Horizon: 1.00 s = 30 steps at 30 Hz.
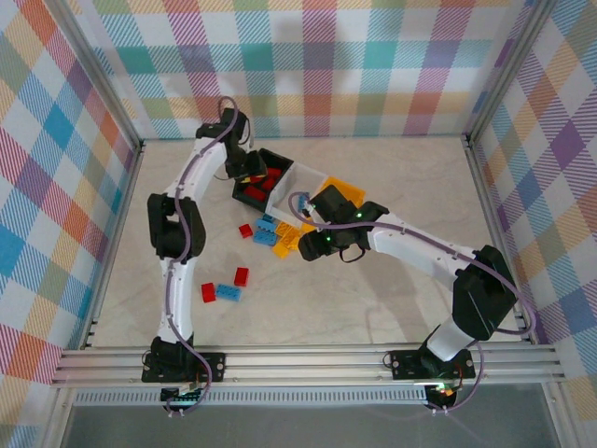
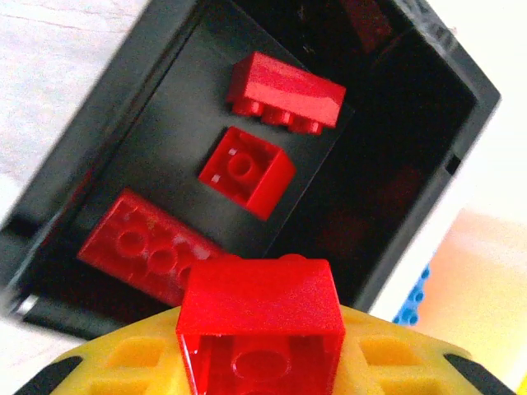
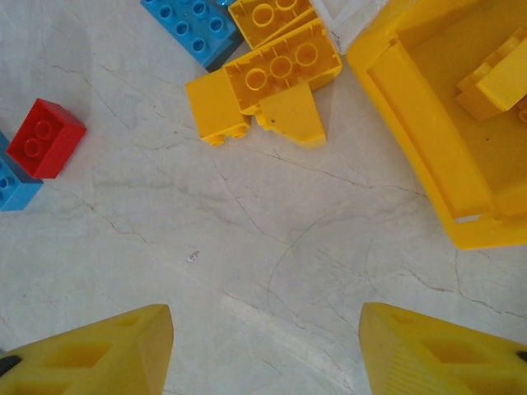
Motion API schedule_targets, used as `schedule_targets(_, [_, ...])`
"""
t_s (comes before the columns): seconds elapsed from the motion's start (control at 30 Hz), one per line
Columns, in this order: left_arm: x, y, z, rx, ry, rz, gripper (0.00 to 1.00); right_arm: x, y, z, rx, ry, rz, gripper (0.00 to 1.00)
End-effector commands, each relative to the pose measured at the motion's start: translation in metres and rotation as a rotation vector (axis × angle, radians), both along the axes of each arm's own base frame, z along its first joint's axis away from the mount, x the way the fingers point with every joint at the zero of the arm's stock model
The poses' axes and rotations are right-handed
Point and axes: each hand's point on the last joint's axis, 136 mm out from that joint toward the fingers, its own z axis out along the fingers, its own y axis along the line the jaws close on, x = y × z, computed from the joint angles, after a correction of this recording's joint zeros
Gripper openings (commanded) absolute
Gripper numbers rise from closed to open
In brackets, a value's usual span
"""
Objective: Sort the legos into containers by color
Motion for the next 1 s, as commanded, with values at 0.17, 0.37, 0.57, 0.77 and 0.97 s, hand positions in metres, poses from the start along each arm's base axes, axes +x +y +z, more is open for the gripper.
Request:
schedule_targets(0.17, [0.006,-0.008,-0.013,-0.022,0.053,0.031,0.35,-0.004,-0.006,0.008,-0.021,-0.031,0.037,0.62])
schedule_targets(0.37, [0.004,-0.008,-0.022,-0.012,0.075,0.032,0.40,-0.003,-0.003,0.007,-0.026,-0.030,0.054,0.62])
schedule_targets(0.57, [0.003,-0.008,-0.017,-0.014,0.070,0.033,0.49,-0.004,0.001,0.008,-0.012,-0.017,0.063,0.62])
schedule_targets(0.77, [-0.001,-0.010,0.008,-0.037,0.040,0.025,0.55,-0.009,0.011,0.005,0.031,0.029,0.069,0.63])
schedule_targets(0.97, [-0.025,-0.002,0.053,-0.010,0.002,-0.003,0.61,-0.017,0.036,-0.009,0.082,0.122,0.094,0.64])
